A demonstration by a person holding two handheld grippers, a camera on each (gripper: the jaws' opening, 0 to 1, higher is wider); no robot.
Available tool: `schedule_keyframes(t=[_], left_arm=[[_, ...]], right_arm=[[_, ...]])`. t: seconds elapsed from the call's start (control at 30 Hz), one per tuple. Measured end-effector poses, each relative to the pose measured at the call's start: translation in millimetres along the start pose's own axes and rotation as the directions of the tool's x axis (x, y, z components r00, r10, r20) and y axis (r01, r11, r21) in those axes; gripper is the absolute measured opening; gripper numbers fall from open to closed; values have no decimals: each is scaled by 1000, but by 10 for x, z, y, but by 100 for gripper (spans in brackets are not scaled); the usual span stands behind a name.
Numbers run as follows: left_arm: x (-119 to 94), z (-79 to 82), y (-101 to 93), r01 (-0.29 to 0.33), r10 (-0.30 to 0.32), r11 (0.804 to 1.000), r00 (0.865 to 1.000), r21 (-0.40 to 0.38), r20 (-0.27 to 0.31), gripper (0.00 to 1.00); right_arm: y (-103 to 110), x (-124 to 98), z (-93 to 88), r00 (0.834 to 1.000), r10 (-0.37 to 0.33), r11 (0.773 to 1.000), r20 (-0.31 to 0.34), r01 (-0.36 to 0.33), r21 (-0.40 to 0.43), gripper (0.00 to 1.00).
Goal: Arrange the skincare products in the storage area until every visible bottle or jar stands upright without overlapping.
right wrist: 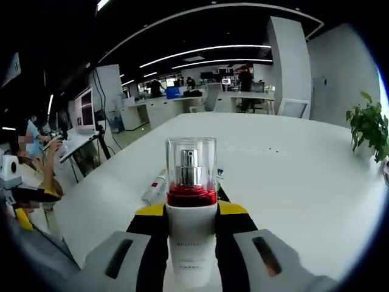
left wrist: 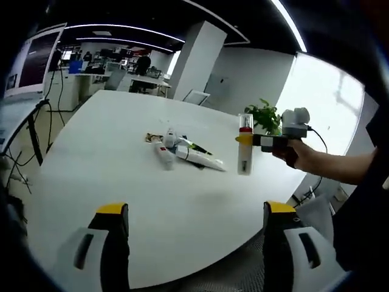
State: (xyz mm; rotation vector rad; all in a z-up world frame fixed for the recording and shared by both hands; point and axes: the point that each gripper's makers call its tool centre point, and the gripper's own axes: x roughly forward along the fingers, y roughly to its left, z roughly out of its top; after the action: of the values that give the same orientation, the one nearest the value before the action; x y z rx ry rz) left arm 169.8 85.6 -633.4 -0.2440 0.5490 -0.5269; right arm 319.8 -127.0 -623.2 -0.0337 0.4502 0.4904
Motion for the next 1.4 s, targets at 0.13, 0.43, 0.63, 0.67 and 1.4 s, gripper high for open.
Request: schedule_keyframes(t=[0.13, 0.43, 0.63, 0.67, 1.4], left_arm=[[-6, 12, -21, 12, -12, 1000, 1000, 5, 2, 86], [-65, 164, -97, 36, -34, 999, 998, -33, 51, 86], [-55, 353, -282, 67, -67, 998, 995, 5, 72, 86], [-53, 369, -300, 70, -70, 998, 995, 6, 75, 85], [300, 735, -1097, 224, -220, 974, 966, -15, 133, 61]], right_arm=[[220, -135, 11, 999, 34, 999, 23, -34, -17, 28], [651, -360, -56, 995, 93, 993, 41, -90, -79, 28], [865, -449, -43, 991, 127, 985, 53, -119, -124, 28], [908, -477, -41, 989, 136, 983, 56, -127, -134, 28], [1402, -737, 38, 973, 216, 939, 80, -184, -290, 28]])
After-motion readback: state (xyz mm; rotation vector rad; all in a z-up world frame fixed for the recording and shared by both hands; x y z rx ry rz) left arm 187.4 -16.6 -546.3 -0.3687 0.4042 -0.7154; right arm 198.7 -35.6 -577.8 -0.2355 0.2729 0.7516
